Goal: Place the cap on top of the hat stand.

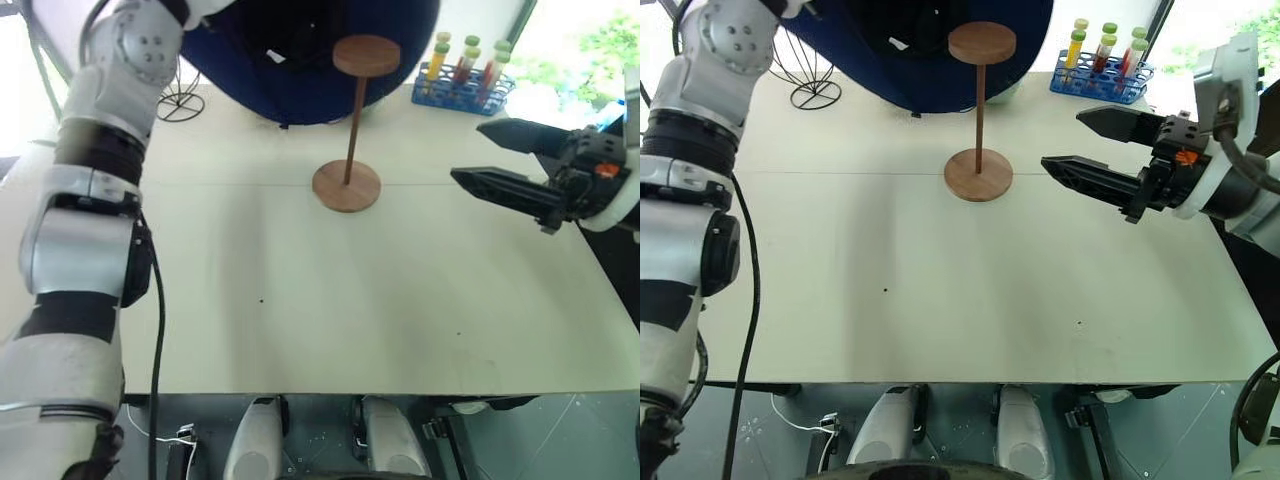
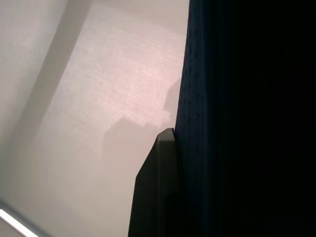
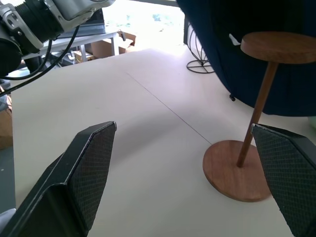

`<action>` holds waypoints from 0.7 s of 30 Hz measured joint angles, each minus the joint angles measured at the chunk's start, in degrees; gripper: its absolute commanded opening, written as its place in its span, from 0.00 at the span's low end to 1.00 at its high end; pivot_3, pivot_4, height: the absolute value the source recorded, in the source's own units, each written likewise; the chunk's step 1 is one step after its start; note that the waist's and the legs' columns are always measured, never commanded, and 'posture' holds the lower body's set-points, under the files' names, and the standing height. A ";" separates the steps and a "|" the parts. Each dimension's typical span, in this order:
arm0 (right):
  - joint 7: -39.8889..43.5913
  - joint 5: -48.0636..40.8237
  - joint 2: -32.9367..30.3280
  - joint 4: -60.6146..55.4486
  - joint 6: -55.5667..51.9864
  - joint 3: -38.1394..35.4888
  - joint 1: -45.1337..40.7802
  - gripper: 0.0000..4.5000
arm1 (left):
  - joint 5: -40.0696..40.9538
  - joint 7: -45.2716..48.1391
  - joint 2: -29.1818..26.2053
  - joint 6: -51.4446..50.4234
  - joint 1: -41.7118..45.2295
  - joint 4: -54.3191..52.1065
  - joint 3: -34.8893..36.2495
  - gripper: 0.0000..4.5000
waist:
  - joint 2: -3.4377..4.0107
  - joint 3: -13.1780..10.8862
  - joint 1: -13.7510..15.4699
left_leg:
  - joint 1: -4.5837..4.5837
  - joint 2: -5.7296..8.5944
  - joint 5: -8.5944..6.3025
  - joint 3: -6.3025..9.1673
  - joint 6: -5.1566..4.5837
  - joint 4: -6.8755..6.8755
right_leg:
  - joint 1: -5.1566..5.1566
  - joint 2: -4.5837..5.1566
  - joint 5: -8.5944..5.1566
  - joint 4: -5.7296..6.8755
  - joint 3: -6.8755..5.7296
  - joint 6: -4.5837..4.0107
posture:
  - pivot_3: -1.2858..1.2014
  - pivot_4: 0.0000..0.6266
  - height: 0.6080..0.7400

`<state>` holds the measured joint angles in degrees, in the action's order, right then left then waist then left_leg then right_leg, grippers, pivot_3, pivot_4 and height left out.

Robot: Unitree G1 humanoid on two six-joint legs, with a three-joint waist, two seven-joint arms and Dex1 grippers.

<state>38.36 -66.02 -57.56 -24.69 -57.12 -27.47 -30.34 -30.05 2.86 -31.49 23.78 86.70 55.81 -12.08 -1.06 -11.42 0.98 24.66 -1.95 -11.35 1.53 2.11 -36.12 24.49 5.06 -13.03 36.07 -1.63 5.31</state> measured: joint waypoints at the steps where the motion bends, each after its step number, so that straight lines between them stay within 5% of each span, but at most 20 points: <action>1: -0.38 -0.11 -0.25 0.01 0.00 -0.13 0.08 1.00 | 0.65 0.26 0.71 1.33 0.01 -0.37 -0.01 0.01 | 0.00 0.00 -0.10 | 0.02 0.02 0.00 -0.01 0.00 -0.01 | 0.00 0.02 0.00 -0.02 0.01 0.00 | 0.52 0.24 1.00; 8: -1.76 -0.45 -2.79 0.40 -0.01 -2.53 0.34 1.00 | 6.17 3.16 2.33 7.68 -1.94 -8.66 1.07 0.01 | 0.03 0.00 -0.37 | -0.04 0.00 0.00 -0.01 -0.01 0.06 | 0.02 0.00 0.01 0.04 0.03 0.01 | 0.52 0.24 1.00; 21: -2.41 -5.10 -7.99 1.57 -4.11 -15.78 5.93 1.00 | 12.34 7.30 -1.88 9.59 -25.62 -34.09 6.48 0.01 | 0.06 0.02 -0.22 | -0.16 0.00 0.01 -0.03 -0.02 -0.11 | -0.11 0.00 0.09 0.11 0.13 -0.05 | 0.52 0.24 1.00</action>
<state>35.96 -71.11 -65.55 -23.11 -61.23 -43.26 -24.41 -17.70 10.15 -33.37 33.37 61.08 21.72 -5.59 -1.00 -11.40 0.76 24.49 -1.95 -11.34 1.49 2.09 -36.23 24.38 5.05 -12.93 36.18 -1.51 5.27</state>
